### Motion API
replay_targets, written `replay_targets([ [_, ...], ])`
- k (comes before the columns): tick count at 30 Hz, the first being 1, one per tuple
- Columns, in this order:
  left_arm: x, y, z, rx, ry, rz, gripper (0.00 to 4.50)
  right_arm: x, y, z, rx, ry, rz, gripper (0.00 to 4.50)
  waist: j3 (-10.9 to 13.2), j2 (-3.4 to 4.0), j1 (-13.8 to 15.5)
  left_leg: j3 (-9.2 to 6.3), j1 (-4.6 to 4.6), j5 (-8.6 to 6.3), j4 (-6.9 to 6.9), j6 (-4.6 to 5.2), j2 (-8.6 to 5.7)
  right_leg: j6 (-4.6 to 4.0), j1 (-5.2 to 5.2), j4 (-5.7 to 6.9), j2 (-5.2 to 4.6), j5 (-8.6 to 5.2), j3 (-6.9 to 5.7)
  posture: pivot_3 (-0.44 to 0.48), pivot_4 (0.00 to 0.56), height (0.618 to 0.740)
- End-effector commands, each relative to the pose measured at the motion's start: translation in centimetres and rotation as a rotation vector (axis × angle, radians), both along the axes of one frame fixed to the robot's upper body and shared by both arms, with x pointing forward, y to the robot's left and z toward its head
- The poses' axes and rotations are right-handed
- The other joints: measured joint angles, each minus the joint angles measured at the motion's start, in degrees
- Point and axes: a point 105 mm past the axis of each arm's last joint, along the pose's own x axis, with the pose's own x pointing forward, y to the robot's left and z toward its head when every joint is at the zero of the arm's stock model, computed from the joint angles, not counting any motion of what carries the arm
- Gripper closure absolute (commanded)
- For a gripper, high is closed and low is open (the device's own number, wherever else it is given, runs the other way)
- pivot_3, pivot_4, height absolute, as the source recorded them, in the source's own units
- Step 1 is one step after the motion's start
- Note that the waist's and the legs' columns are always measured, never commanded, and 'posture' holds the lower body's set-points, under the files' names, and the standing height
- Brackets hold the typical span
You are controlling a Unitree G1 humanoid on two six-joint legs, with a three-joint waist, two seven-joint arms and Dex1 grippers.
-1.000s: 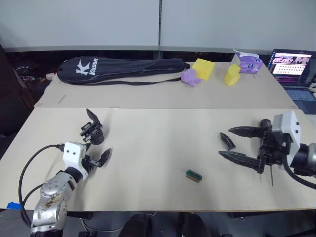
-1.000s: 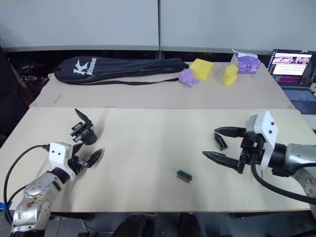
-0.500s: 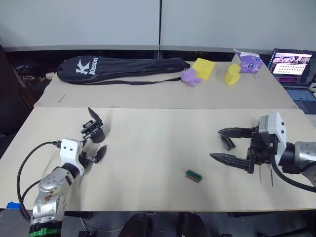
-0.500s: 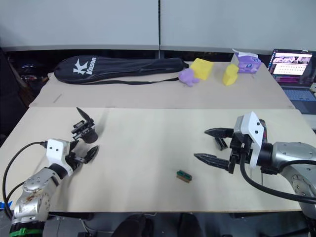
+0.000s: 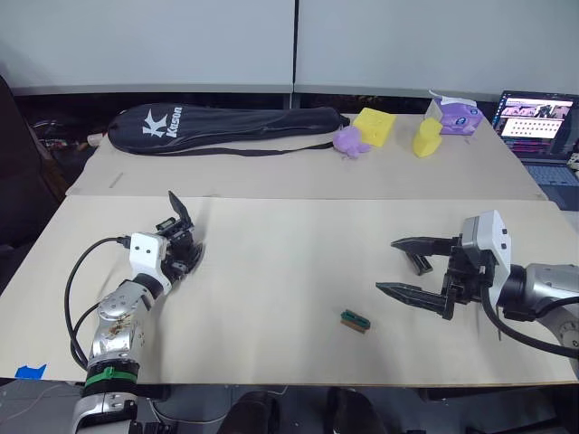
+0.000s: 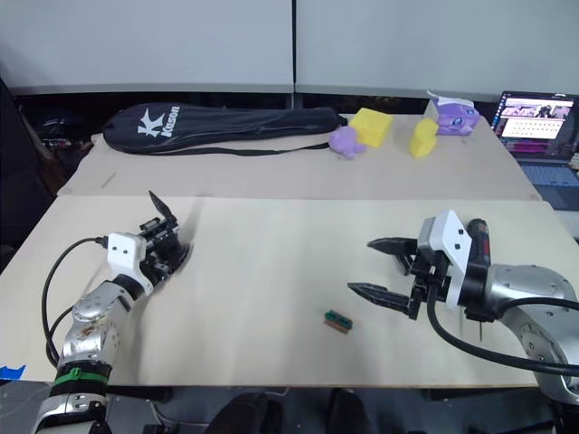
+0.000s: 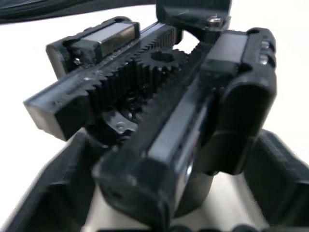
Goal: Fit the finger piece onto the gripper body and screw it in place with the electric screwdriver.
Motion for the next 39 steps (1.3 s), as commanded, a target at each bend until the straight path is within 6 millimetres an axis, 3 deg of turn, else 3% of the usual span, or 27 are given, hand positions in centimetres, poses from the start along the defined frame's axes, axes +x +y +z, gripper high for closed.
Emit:
replay_targets([
  [1,-1.2,-2.0,0.7,-0.004,-0.057,-0.017,2.11,-0.4,0.0,0.6,-0.015,-0.056,0.004,0.0,0.0,0.0,-0.19,0.0,-0.02,0.01,0.0,-0.02,0.0,0.0,-0.02,-0.02,0.0,0.0,0.0,0.0,0.15,0.723],
  [4,-2.3,-3.5,1.8,-0.07,-0.098,0.01,2.11,-0.8,-0.3,0.4,-0.018,-0.048,0.003,0.0,0.0,0.0,-0.22,0.01,-0.12,0.11,-0.01,-0.22,-0.02,0.03,-0.05,-0.09,-0.1,-0.01,0.07,0.0,0.15,0.723],
  [7,-3.3,-7.5,3.1,-0.104,-0.132,-0.02,2.11,-1.3,-0.1,-0.1,-0.014,-0.037,0.004,0.0,0.01,-0.02,-0.05,0.01,-0.35,0.08,0.02,-0.17,-0.04,0.05,-0.17,-0.11,-0.08,0.0,0.11,0.0,0.15,0.723],
  [9,-2.5,-9.5,4.2,-0.12,-0.17,0.008,2.11,-1.6,0.4,-0.6,-0.007,-0.032,0.008,0.0,0.03,-0.05,0.52,-0.04,-0.51,0.07,0.08,-0.16,-0.07,0.07,-0.21,-0.15,-0.08,0.01,0.12,0.0,0.15,0.723],
  [12,-1.0,-9.9,4.8,-0.141,-0.191,0.103,2.11,-1.5,1.1,-0.9,0.013,-0.041,0.002,0.0,0.19,-0.33,0.83,-0.06,-0.63,0.13,0.24,-0.23,-0.12,0.12,-0.29,-0.17,0.03,0.05,0.0,0.0,0.15,0.723],
  [15,-0.1,-11.1,4.6,-0.147,-0.179,0.111,2.11,-1.3,1.7,-1.2,0.017,-0.055,0.0,0.0,0.28,-0.48,0.11,-0.04,-0.51,0.07,0.23,-0.04,0.03,-0.03,-0.26,-0.08,0.16,0.15,0.0,0.0,0.15,0.723],
  [19,0.1,-13.3,2.7,-0.143,-0.093,0.046,2.11,-1.1,2.4,-1.3,0.026,-0.06,0.002,0.0,0.28,-0.48,-0.52,-0.04,-0.33,0.13,0.15,-0.05,0.04,-0.04,-0.2,-0.01,0.28,0.14,0.03,0.0,0.15,0.723],
  [22,-0.5,-13.4,1.3,-0.11,-0.051,0.019,2.11,-1.0,2.5,-1.5,0.027,-0.061,0.0,0.0,0.28,-0.48,-0.48,-0.04,-0.45,0.32,0.16,-0.38,0.01,-0.03,-0.24,-0.07,0.31,0.14,0.0,0.0,0.15,0.723],
  [24,-0.8,-13.2,0.8,-0.097,-0.032,0.001,1.07,-0.9,2.6,-1.6,0.028,-0.063,-0.003,0.0,0.28,-0.48,-0.52,-0.02,-0.44,0.31,0.16,-0.36,-0.02,-0.03,-0.25,-0.07,0.25,0.14,0.03,0.0,0.15,0.723],
  [27,-1.7,-12.5,-0.2,-0.067,0.022,-0.067,0.03,-0.9,2.7,-1.6,0.033,-0.065,-0.009,0.0,0.28,-0.47,-0.58,0.0,-0.4,0.3,0.17,-0.34,0.0,-0.03,-0.25,-0.05,0.22,0.14,0.08,0.0,0.15,0.723],
  [30,-2.8,-11.8,-1.0,-0.026,0.077,-0.178,0.03,-0.9,2.8,-1.7,0.031,-0.067,-0.01,0.0,0.25,-0.42,-0.72,0.0,-0.17,0.06,0.14,0.07,0.06,-0.05,-0.12,0.0,0.25,0.12,0.09,0.0,0.15,0.723],
  [32,-3.2,-9.0,-1.6,-0.004,0.139,-0.223,0.03,-0.9,2.8,-1.7,0.031,-0.069,-0.01,0.0,0.22,-0.37,-0.84,0.02,-0.05,0.06,0.09,0.07,0.07,-0.07,-0.08,0.01,0.26,0.11,0.1,0.0,0.15,0.723],
  [34,-3.5,-7.5,-1.1,0.047,0.143,-0.344,0.03,-0.9,2.8,-1.7,0.031,-0.072,-0.008,0.0,0.21,-0.35,-1.33,0.02,0.01,0.07,0.05,0.03,0.12,-0.12,-0.08,0.03,0.34,0.08,0.09,0.0,0.15,0.723],
  [39,-1.8,-6.6,0.1,0.136,0.135,-0.556,0.03,-0.7,2.9,-1.5,0.026,-0.079,0.002,0.0,0.16,-0.25,-1.6,0.02,0.1,0.13,-0.03,-0.04,0.07,-0.19,-0.03,0.08,0.38,0.03,-0.02,0.0,0.15,0.723],
])
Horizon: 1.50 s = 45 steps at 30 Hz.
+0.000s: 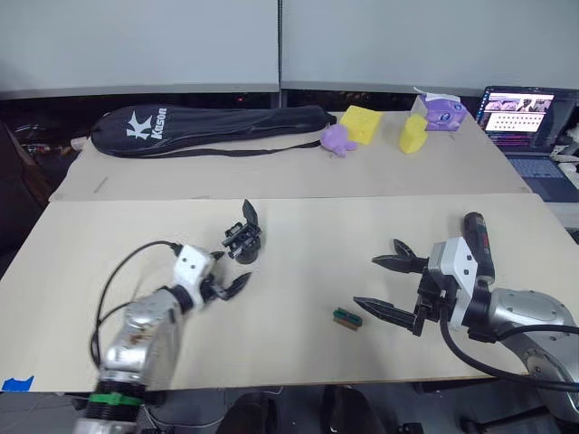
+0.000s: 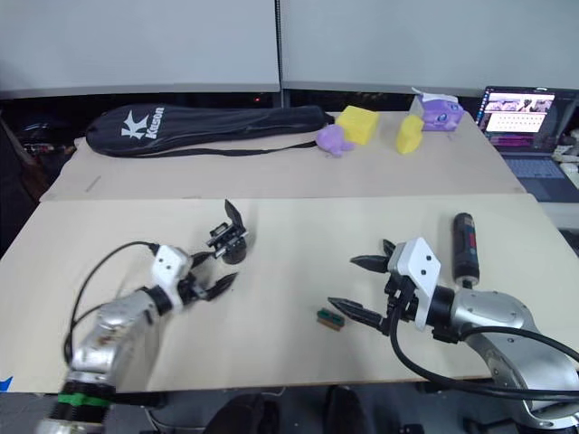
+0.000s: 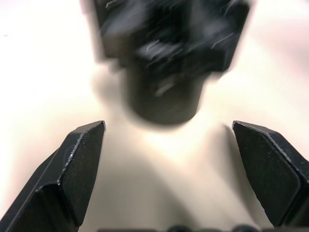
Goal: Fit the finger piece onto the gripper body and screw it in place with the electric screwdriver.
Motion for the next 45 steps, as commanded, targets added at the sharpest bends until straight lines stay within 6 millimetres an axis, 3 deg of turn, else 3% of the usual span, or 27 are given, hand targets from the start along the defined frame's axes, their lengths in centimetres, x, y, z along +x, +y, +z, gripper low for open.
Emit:
replay_targets([
  [1,0.9,-0.3,0.4,0.053,-0.022,-0.154,0.03,-0.1,0.6,1.3,0.0,-0.074,0.038,0.0,0.0,-0.01,0.33,-0.01,-0.01,0.01,0.04,0.0,-0.04,0.0,0.04,-0.02,0.0,0.0,-0.08,0.0,0.15,0.723],
  [6,2.7,-0.4,1.2,0.065,-0.047,-0.217,0.03,-0.4,0.6,1.0,-0.021,-0.063,0.052,0.0,0.01,-0.02,0.45,0.01,-0.12,0.2,0.07,-0.34,-0.12,0.02,0.01,-0.1,-0.08,0.02,-0.1,0.0,0.15,0.723],
  [9,3.1,-1.5,0.9,0.093,-0.046,-0.275,0.03,-0.7,0.6,0.6,-0.031,-0.055,0.054,0.0,0.01,-0.03,0.42,0.01,-0.22,0.2,0.07,-0.34,-0.12,0.05,-0.06,-0.11,-0.11,0.03,-0.13,0.0,0.15,0.723],
  [18,4.1,-3.2,1.2,-0.022,-0.024,-0.266,0.03,-1.1,0.8,0.4,-0.052,-0.051,0.071,0.0,0.01,-0.03,0.34,0.0,-0.23,0.03,0.15,-0.02,-0.08,0.08,-0.04,-0.05,-0.15,0.05,-0.16,0.0,0.15,0.723],
  [21,3.7,-3.3,0.9,-0.051,-0.036,-0.234,0.83,-1.2,0.9,0.3,-0.052,-0.052,0.073,0.0,0.01,-0.03,0.38,-0.02,-0.23,0.07,0.14,-0.1,-0.08,0.08,-0.05,-0.05,-0.15,0.05,-0.18,0.0,0.15,0.723],
  [24,2.6,-3.5,0.9,-0.077,-0.052,-0.201,2.19,-1.3,1.1,0.3,-0.044,-0.06,0.073,0.0,0.01,-0.03,0.23,-0.02,-0.23,0.19,0.13,-0.31,-0.08,0.08,-0.05,-0.07,-0.22,0.05,-0.13,0.0,0.15,0.723],
  [32,-0.1,-5.9,4.4,-0.164,-0.125,-0.023,2.17,-1.7,2.4,1.4,-0.004,-0.098,0.112,0.0,0.07,-0.13,0.08,-0.02,-0.36,0.18,0.14,-0.31,-0.07,0.12,-0.15,-0.09,-0.26,0.05,0.02,0.0,0.15,0.723],
  [36,0.5,-4.9,4.9,-0.118,-0.15,0.264,2.17,-1.7,2.7,1.7,0.003,-0.12,0.111,0.0,0.11,-0.19,0.66,-0.14,-0.35,0.22,0.14,-0.34,-0.07,0.13,-0.1,-0.06,-0.17,0.08,-0.01,0.0,0.15,0.723],
  [45,0.3,-6.4,2.2,-0.099,-0.08,0.338,2.17,-0.7,2.3,1.4,-0.019,-0.139,0.08,0.0,0.11,-0.2,0.96,-0.1,-0.37,0.27,0.13,-0.41,-0.11,0.13,-0.14,-0.07,-0.08,0.07,0.02,0.0,0.15,0.723],
])
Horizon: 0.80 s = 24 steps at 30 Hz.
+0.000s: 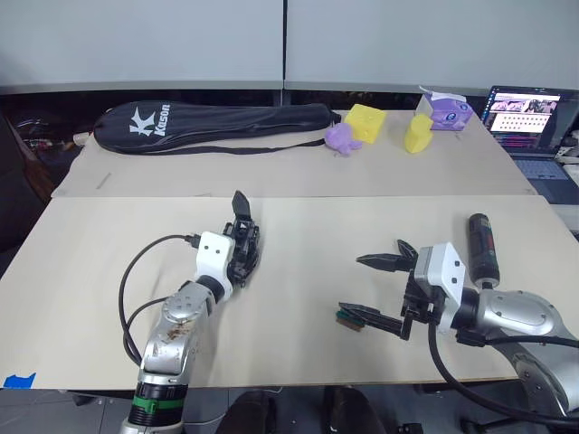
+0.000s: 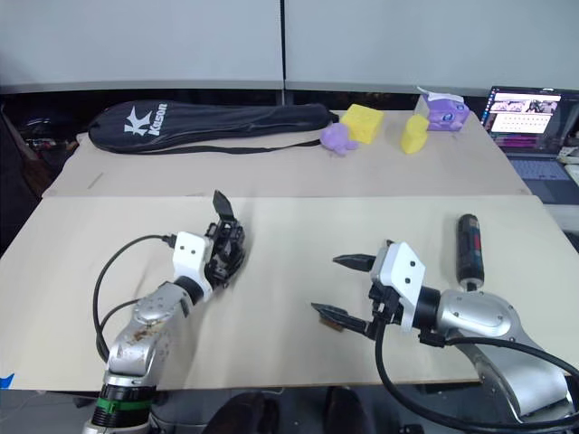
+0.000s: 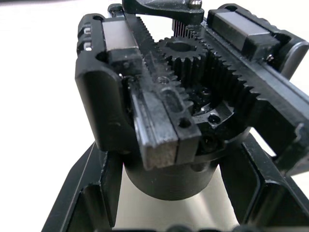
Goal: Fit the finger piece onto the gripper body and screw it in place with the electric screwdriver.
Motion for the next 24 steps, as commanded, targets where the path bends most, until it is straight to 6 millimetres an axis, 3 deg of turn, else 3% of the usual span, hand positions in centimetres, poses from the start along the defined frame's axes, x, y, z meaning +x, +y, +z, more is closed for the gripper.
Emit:
replay_targets([
  [1,0.1,-1.2,1.0,0.003,-0.054,-0.038,1.67,0.1,0.0,0.6,-0.004,-0.05,0.003,0.0,0.0,0.0,0.48,0.0,0.0,0.0,0.02,0.01,0.0,0.0,0.01,0.0,-0.01,0.0,-0.02,0.0,0.15,0.723],
  [4,-0.1,-0.7,0.2,-0.012,-0.019,-0.073,0.29,0.2,0.0,0.7,-0.005,-0.048,-0.001,0.0,0.0,0.0,0.55,0.0,0.07,-0.01,0.02,0.03,0.01,-0.01,0.06,0.01,-0.02,0.0,0.0,0.0,0.15,0.723],
  [5,-0.2,-0.3,0.0,-0.009,-0.012,-0.093,0.06,0.2,0.0,0.7,-0.004,-0.048,-0.002,0.0,0.0,0.0,0.53,0.0,0.07,-0.01,0.01,0.03,0.01,-0.01,0.05,0.01,-0.01,0.0,0.0,0.0,0.15,0.723],
  [13,-1.1,3.2,-0.8,0.1,0.003,-0.377,0.06,0.1,0.1,0.7,-0.002,-0.044,0.004,0.0,-0.02,0.04,-0.01,0.01,0.18,-0.01,-0.06,0.02,0.07,-0.06,0.05,0.05,0.02,-0.03,0.0,0.0,0.15,0.723],
  [18,-0.2,3.0,0.1,0.127,-0.048,-0.56,0.06,0.2,0.2,0.7,0.0,-0.043,0.01,0.0,-0.02,0.04,0.09,0.0,0.17,-0.01,-0.03,0.04,0.04,-0.06,0.08,0.02,0.01,-0.03,-0.08,0.0,0.15,0.723],
  [24,1.8,2.7,1.3,0.083,-0.095,-0.568,0.06,0.3,-0.1,0.2,0.003,-0.023,-0.003,0.0,-0.02,0.04,0.02,0.03,0.11,-0.01,-0.01,0.03,-0.01,-0.04,0.07,0.0,-0.01,-0.02,-0.11,0.0,0.15,0.723],
])
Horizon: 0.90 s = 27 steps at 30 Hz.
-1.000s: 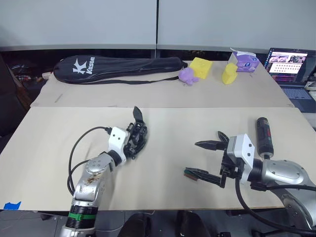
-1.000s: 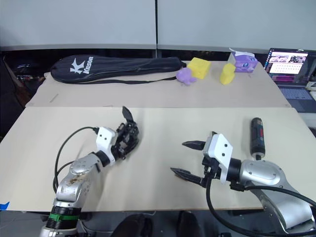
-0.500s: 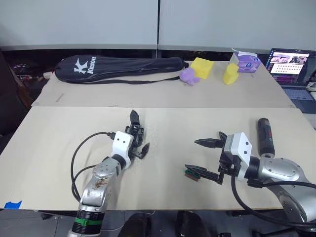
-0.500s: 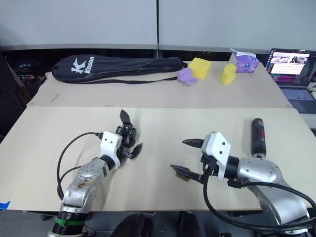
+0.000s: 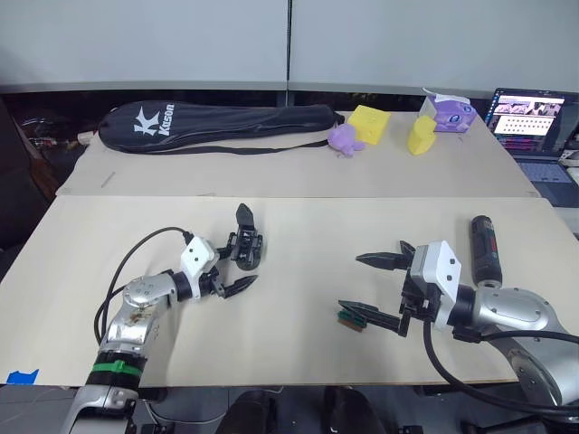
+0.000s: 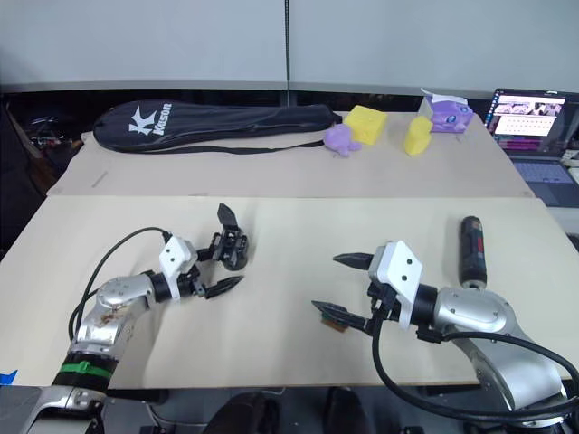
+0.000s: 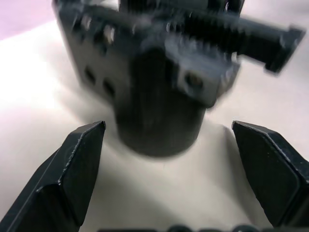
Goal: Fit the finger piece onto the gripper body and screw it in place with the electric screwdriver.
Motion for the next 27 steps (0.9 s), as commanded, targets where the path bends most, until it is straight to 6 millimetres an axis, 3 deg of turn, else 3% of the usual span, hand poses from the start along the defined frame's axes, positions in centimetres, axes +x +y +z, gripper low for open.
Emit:
replay_targets([
  [1,0.9,-0.2,1.3,-0.041,-0.043,-0.003,0.06,-0.1,0.0,0.5,0.011,-0.029,0.004,0.0,0.0,0.0,-0.1,0.0,0.01,0.0,0.0,0.0,0.0,0.0,0.01,0.01,0.0,0.0,0.0,0.0,0.15,0.723],
  [4,1.2,-0.6,1.6,-0.05,-0.055,-0.022,0.06,-0.2,0.0,0.7,0.014,-0.028,0.006,0.0,0.0,0.0,-0.32,0.01,0.03,0.0,0.0,0.0,0.01,0.0,0.01,0.02,0.0,0.0,0.02,0.0,0.15,0.723],
  [7,1.3,-0.8,1.7,-0.061,-0.062,-0.04,0.85,-0.2,-0.1,0.7,0.012,-0.028,0.001,0.0,0.0,0.0,-0.51,0.01,0.02,0.0,-0.01,0.0,0.02,0.0,0.0,0.02,0.01,0.0,0.02,0.0,0.15,0.723],
  [8,1.2,-0.9,1.7,-0.06,-0.061,-0.052,1.33,-0.2,-0.2,0.8,0.012,-0.028,-0.003,0.0,0.0,0.0,-0.55,0.0,0.02,0.0,-0.01,0.01,0.02,0.0,0.0,0.02,0.01,0.0,0.01,0.0,0.15,0.723],
  [11,0.7,-1.2,1.4,-0.059,-0.055,-0.082,2.05,-0.3,-0.4,0.7,0.009,-0.029,-0.01,0.0,0.0,0.0,-0.71,0.0,0.01,0.0,-0.01,0.01,0.01,0.01,0.0,0.01,0.01,0.0,0.02,0.0,0.15,0.723],
  [15,0.0,-2.9,1.6,-0.079,-0.072,-0.112,2.03,-0.4,-0.6,0.8,0.009,-0.037,-0.029,0.0,0.0,0.0,-0.7,0.0,0.0,-0.01,-0.01,0.02,0.01,0.01,0.0,0.0,-0.02,0.0,0.03,0.0,0.15,0.723],
  [19,-0.8,-6.3,2.6,-0.13,-0.101,-0.157,2.03,-1.1,-1.7,1.2,0.018,-0.046,-0.095,0.0,0.01,-0.01,0.32,0.0,-0.12,-0.02,0.04,0.05,-0.03,0.03,-0.03,-0.02,-0.1,0.01,0.02,0.0,0.15,0.723],
  [22,-0.7,-9.4,3.4,-0.17,-0.124,-0.186,2.03,-1.9,-3.0,1.5,0.018,-0.044,-0.166,0.0,0.01,-0.02,0.79,-0.05,-0.25,-0.03,0.17,0.09,-0.06,0.06,-0.06,-0.03,-0.13,0.03,-0.01,0.0,0.15,0.723],
  [27,0.1,-12.0,3.2,-0.165,-0.132,-0.192,2.03,-2.5,-4.0,1.6,0.025,-0.034,-0.234,0.0,0.01,-0.02,0.49,-0.02,-0.23,-0.05,0.3,0.13,-0.02,0.08,-0.02,0.03,-0.05,0.05,0.03,0.0,0.15,0.723],
])
